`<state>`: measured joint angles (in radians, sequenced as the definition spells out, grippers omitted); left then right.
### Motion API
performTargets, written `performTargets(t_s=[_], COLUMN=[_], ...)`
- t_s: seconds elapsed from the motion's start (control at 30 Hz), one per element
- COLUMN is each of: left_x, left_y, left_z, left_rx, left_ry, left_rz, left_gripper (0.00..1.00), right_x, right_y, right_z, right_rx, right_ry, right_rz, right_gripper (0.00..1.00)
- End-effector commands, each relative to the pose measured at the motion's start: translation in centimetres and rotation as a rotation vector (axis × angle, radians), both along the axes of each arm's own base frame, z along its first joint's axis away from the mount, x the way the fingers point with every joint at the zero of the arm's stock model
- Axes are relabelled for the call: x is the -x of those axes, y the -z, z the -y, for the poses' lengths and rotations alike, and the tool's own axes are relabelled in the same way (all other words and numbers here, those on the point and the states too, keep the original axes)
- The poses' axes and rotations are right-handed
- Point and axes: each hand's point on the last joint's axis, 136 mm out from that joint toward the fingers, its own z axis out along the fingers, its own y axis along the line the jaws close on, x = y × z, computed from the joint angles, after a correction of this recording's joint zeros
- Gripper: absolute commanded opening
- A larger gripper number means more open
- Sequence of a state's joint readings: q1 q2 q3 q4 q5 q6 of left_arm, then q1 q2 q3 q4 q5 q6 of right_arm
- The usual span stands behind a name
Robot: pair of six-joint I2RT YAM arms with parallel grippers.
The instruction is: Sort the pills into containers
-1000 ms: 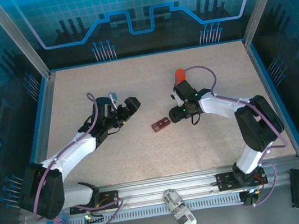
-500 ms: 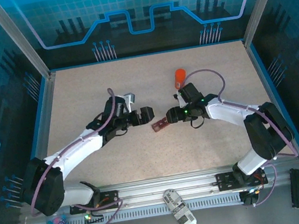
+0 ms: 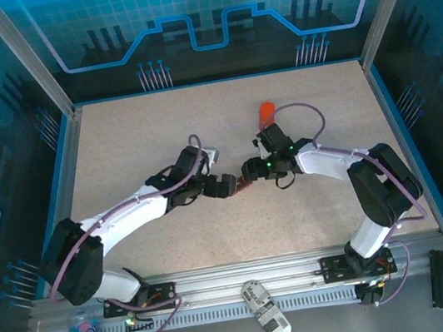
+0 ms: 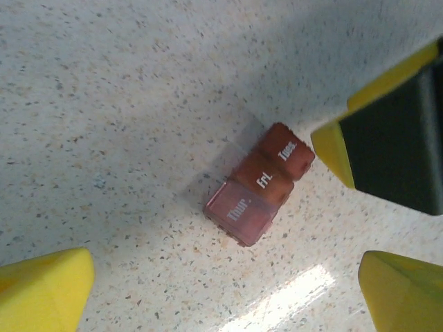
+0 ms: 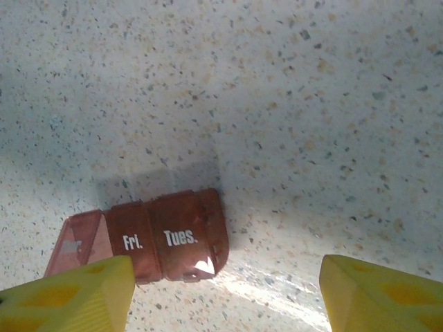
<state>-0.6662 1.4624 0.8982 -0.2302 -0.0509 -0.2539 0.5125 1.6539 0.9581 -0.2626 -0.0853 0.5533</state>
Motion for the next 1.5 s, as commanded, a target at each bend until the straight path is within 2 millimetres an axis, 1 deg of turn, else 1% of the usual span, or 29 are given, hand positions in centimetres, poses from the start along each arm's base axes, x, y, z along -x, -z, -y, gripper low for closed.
performTargets(t_s=[0.0,0.13,0.33,0.63,0.8,0.93,1.07,1.3,1.47], left_x=[-0.1,0.0,-0.3,-0.5,-0.8,-1.3,-2.1,-3.3,-3.9], left_y=[0.6,1.7,2.8,4.4,5.4,5.7,5.5,4.7,4.7], left_z=[0.3,1.1,1.6,1.2,0.6,0.1,-0.4,-1.7,-2.7], left_rx=[-0.121,-0.186,-0.231,-0.287,-0.328,-0.362,-0.373,-0.356,-0.336], left_ry=[0.07,0.107,0.124,0.119,0.096,0.069,0.042,-0.011,-0.048], left_rz=[0.039,0.042,0.044,0.022,0.007,0.005,0.003,0.001,-0.015], left_gripper=[0.99,0.99,0.99,0.99,0.99,0.99,0.99,0.99,0.99], right_x=[-0.3,-0.2,-0.1,0.1,0.3,0.4,0.5,0.7,0.8], right_y=[0.2,0.8,1.9,3.0,3.5,3.8,4.1,4.6,4.8], right_z=[-0.3,-0.4,-0.4,-0.3,-0.3,-0.2,-0.1,0.1,0.2], right_rx=[0.062,0.112,0.137,0.151,0.152,0.157,0.162,0.175,0.177], right_ry=[-0.012,-0.025,-0.03,-0.032,-0.033,-0.033,-0.034,-0.035,-0.034], right_rz=[0.013,0.011,-0.008,-0.027,-0.037,-0.045,-0.051,-0.061,-0.066], right_gripper=[0.72,0.72,0.71,0.71,0.71,0.71,0.71,0.71,0.71])
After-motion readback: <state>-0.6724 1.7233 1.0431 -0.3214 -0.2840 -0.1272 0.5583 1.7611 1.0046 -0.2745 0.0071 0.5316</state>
